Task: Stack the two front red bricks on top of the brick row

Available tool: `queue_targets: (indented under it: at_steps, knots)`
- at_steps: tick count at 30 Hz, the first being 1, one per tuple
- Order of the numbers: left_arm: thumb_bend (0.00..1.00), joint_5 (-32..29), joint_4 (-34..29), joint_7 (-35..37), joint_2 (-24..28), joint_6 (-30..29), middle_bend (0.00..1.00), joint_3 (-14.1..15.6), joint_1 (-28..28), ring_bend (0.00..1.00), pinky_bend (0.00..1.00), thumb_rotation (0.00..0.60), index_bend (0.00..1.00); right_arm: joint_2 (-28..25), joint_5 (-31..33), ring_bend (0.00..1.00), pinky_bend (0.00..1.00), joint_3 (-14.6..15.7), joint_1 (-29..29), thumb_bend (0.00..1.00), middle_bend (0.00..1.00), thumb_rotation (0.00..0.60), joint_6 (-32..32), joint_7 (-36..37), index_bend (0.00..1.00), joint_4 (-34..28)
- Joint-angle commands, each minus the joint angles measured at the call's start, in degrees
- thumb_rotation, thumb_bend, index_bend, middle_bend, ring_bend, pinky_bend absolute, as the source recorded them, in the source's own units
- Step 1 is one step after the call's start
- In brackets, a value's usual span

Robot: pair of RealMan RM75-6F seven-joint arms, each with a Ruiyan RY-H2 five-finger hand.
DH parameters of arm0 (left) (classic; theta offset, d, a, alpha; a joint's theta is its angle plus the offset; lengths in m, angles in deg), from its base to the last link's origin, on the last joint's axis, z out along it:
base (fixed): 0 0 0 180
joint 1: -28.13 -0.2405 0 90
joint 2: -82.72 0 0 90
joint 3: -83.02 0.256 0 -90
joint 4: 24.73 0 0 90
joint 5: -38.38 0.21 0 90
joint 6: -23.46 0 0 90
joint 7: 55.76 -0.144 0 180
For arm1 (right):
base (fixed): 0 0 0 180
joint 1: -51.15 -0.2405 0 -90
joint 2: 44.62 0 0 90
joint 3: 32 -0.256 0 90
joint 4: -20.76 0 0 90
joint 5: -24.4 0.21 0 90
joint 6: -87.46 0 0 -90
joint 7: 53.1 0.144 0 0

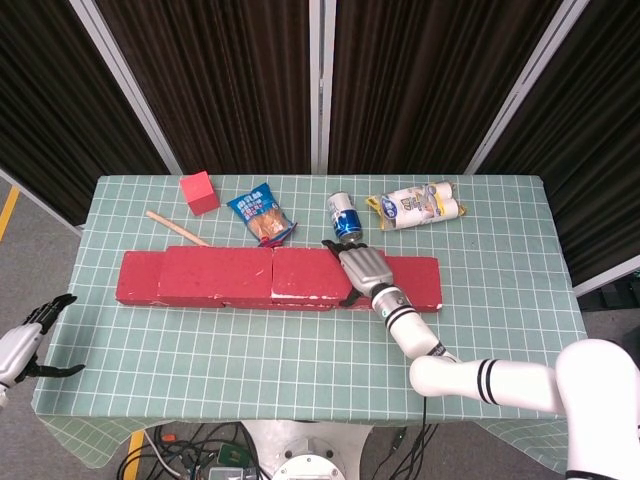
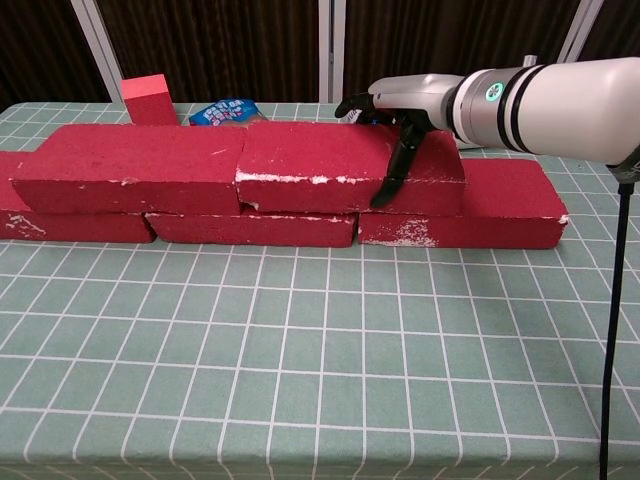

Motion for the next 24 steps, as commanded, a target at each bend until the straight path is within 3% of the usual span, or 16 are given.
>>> queue_targets:
  at_steps: [1, 4, 9, 15, 24]
  knots:
    - [0.00, 0.00, 0.10, 0.13, -0.02, 0.03, 0.00, 0.03, -0.01, 0.00, 0.00, 0.600, 0.01, 0.12, 0.09, 0.17, 0.26, 0.08, -0.07, 0.01, 0.20, 0.600, 0.06, -0.04, 0.02, 0.17]
    - [0.00, 0.08, 0.25, 0.31, -0.07, 0.08, 0.00, 0.10, 0.00, 0.00, 0.00, 0.600, 0.01, 0.17, 0.31, 0.15, 0.25, 0.25, -0.24, 0.01, 0.19, 0.600, 0.46, -0.18, 0.02, 0.33]
    - [0.00, 0.09, 0.37, 0.45, -0.09, 0.19, 0.00, 0.18, 0.01, 0.00, 0.00, 0.600, 0.01, 0.48, -0.19, 0.04, 0.20, 0.17, -0.25, 0.00, 0.11, 0.600, 0.52, 0.24, 0.00, 0.44]
    - [0.00, 0.02, 0.64, 0.78, -0.17, 0.27, 0.00, 0.19, -0.01, 0.00, 0.00, 0.600, 0.01, 0.87, -0.70, 0.00, 0.01, 0.12, -0.07, 0.00, 0.01, 0.600, -0.18, 0.45, 0.00, 0.55]
    - [0.00, 0.16, 1.02, 1.23, -0.31, 0.20, 0.00, 0.26, -0.02, 0.00, 0.00, 0.600, 0.01, 0.95, -0.95, 0.00, 0.00, 0.11, 0.09, 0.00, 0.00, 0.600, -0.02, 0.68, 0.00, 0.50]
